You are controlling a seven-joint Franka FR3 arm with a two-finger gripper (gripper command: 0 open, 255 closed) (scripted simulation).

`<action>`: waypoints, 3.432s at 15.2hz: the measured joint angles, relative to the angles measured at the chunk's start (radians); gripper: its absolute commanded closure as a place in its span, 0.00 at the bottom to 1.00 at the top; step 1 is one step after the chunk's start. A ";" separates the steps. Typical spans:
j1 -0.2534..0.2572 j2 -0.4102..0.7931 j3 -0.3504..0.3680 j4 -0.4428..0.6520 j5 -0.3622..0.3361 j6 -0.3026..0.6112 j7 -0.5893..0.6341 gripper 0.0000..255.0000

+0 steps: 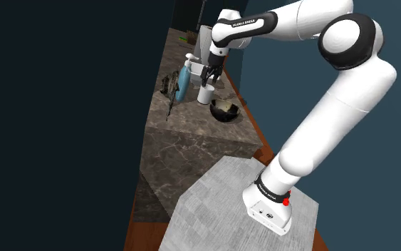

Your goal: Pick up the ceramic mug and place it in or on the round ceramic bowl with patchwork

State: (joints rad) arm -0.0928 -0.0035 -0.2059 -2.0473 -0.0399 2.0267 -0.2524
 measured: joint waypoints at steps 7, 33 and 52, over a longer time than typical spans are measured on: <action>-0.034 0.243 -0.023 0.182 0.008 0.043 -0.045 0.00; -0.043 0.293 -0.024 0.160 0.016 0.113 -0.054 1.00; -0.037 0.208 -0.028 0.303 -0.001 -0.113 -0.056 1.00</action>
State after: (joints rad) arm -0.1294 0.2043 -0.2343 -1.7442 -0.0404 1.9137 -0.3081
